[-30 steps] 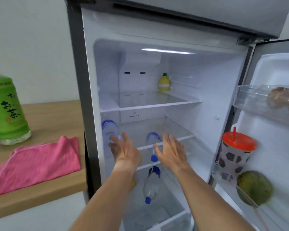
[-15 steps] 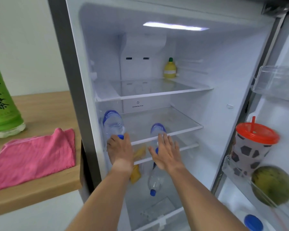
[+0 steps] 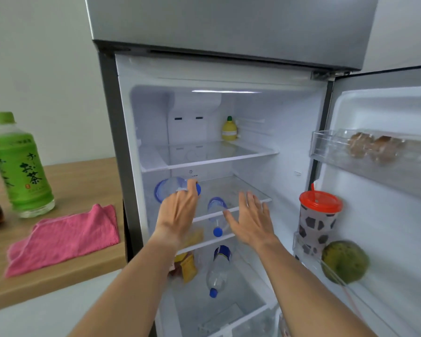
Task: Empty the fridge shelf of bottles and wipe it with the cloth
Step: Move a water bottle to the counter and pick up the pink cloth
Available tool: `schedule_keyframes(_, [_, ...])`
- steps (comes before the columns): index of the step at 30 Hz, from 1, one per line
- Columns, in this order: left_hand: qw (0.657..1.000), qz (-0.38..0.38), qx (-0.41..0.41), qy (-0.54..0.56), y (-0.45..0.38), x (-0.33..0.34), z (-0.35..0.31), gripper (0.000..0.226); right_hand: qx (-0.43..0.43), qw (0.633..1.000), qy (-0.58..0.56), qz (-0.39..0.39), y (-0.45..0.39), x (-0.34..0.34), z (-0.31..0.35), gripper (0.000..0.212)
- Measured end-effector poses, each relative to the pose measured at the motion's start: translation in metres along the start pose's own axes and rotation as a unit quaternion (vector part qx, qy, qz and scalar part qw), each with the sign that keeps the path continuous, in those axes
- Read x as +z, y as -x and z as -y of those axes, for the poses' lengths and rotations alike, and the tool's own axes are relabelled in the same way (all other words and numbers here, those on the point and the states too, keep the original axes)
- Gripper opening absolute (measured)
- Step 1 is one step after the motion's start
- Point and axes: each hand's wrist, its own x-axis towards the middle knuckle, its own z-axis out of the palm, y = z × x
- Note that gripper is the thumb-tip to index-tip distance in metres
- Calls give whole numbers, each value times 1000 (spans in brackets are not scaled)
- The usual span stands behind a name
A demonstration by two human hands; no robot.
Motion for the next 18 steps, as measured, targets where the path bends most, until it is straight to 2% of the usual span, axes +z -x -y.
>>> schedule_keyframes(3, [998, -54, 17, -20, -16, -28, 9, 32, 2, 1000, -8, 0, 8, -18, 0, 85])
schedule_keyframes(5, [996, -79, -1, -49, -24, -44, 13, 33, 4, 1000, -8, -5, 11, -31, 1, 85])
schedule_keyframes(8, [995, -66, -12, -74, -21, -56, 10, 34, -4, 1000, 1, -23, 14, -48, 4, 85])
schedule_keyframes(10, [997, -66, -20, -34, -20, -64, 10, 33, -14, 999, 10, -40, 13, -59, 6, 86])
schedule_keyframes(12, [992, -104, -47, 46, -22, -80, 15, 32, -19, 998, 19, -48, 14, -68, 8, 87])
schedule_keyframes(15, [965, -168, -92, 178, -27, -115, 20, 29, -15, 998, 20, -49, 17, -79, 11, 87])
schedule_keyframes(18, [941, -191, -138, 243, -30, -151, 20, 30, -12, 999, 12, -47, 23, -87, 22, 87])
